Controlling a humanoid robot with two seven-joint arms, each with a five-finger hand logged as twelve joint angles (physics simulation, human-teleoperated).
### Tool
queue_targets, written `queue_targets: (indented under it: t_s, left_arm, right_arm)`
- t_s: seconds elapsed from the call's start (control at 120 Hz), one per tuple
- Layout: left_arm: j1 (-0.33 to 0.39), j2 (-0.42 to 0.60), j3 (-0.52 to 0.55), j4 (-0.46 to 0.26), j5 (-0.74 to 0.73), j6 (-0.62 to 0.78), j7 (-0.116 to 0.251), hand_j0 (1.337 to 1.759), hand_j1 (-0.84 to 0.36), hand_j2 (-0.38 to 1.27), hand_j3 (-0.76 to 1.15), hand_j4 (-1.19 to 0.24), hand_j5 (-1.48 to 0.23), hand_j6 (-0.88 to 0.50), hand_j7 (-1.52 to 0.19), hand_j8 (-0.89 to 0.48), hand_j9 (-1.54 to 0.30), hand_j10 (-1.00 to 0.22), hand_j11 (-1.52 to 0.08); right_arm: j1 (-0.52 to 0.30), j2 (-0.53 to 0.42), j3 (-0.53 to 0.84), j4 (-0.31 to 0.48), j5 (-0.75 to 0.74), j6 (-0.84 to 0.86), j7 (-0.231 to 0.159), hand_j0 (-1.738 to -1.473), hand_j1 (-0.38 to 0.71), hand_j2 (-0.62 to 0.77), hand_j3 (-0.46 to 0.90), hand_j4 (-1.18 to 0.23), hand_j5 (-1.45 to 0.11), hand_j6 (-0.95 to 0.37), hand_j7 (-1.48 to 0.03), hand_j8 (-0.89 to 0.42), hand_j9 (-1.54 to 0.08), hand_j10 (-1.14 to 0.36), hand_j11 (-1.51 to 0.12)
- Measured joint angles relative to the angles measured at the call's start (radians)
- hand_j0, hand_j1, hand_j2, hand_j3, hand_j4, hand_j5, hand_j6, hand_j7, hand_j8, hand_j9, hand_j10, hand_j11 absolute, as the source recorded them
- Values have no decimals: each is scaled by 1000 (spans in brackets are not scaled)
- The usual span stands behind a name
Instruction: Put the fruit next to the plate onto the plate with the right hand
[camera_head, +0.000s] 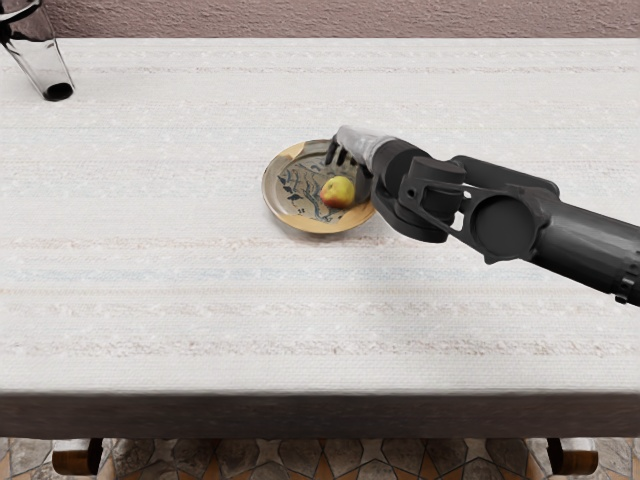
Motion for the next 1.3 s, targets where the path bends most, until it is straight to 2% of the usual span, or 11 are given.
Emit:
queue_targets:
  t_s: [0.2, 0.325, 0.433, 0.558, 0.692, 0.925, 1.125, 1.3]
  left_arm:
    - [0, 0, 0, 0, 0, 0, 0, 1658, 349, 0, 0, 0, 0, 0, 0, 0, 0, 0, 0]
    - [0, 0, 0, 0, 0, 0, 0, 1658, 349, 0, 0, 0, 0, 0, 0, 0, 0, 0, 0]
    - [0, 0, 0, 0, 0, 0, 0, 1658, 349, 0, 0, 0, 0, 0, 0, 0, 0, 0, 0]
    - [0, 0, 0, 0, 0, 0, 0, 1658, 349, 0, 0, 0, 0, 0, 0, 0, 0, 0, 0]
    - [0, 0, 0, 0, 0, 0, 0, 1658, 349, 0, 0, 0, 0, 0, 0, 0, 0, 0, 0]
    - [0, 0, 0, 0, 0, 0, 0, 1658, 349, 0, 0, 0, 0, 0, 0, 0, 0, 0, 0]
    - [0, 0, -1, -1, 0, 0, 0, 1658, 349, 0, 0, 0, 0, 0, 0, 0, 0, 0, 0]
    - [-8, 0, -1, -2, 0, 0, 0, 1658, 349, 0, 0, 0, 0, 0, 0, 0, 0, 0, 0]
  right_arm:
    - [6, -5, 13, 1, 19, 6, 0, -1658, 42, -39, 0, -346, -453, -324, -450, -317, -452, -334, -454]
    - [14, -32, 40, 2, 118, 53, 0, -1658, -109, -25, 0, -212, -276, -200, -274, -196, -275, -205, -277]
    - [19, -100, 129, 2, 207, 225, 0, -1658, -208, -14, 0, -125, -163, -119, -161, -116, -162, -121, -163]
    - [22, -217, 218, 2, 331, 466, 8, -1658, -273, -7, 0, -69, -88, -66, -87, -64, -88, -66, -88]
    - [19, -347, 267, 1, 467, 593, 16, -1658, -310, -4, 0, -37, -46, -36, -46, -34, -46, -35, -46]
    - [5, -511, 284, 1, 653, 636, 39, -1658, -337, -1, 0, -13, -15, -13, -15, -12, -15, -12, -15]
    - [-30, -598, 284, 1, 745, 641, 38, -1658, -345, 0, 0, -6, -6, -7, -5, -6, -6, -5, -6]
    - [-54, -627, 284, 1, 773, 642, 37, -1658, -348, 0, 0, -4, -3, -4, -2, -4, -2, -3, -2]
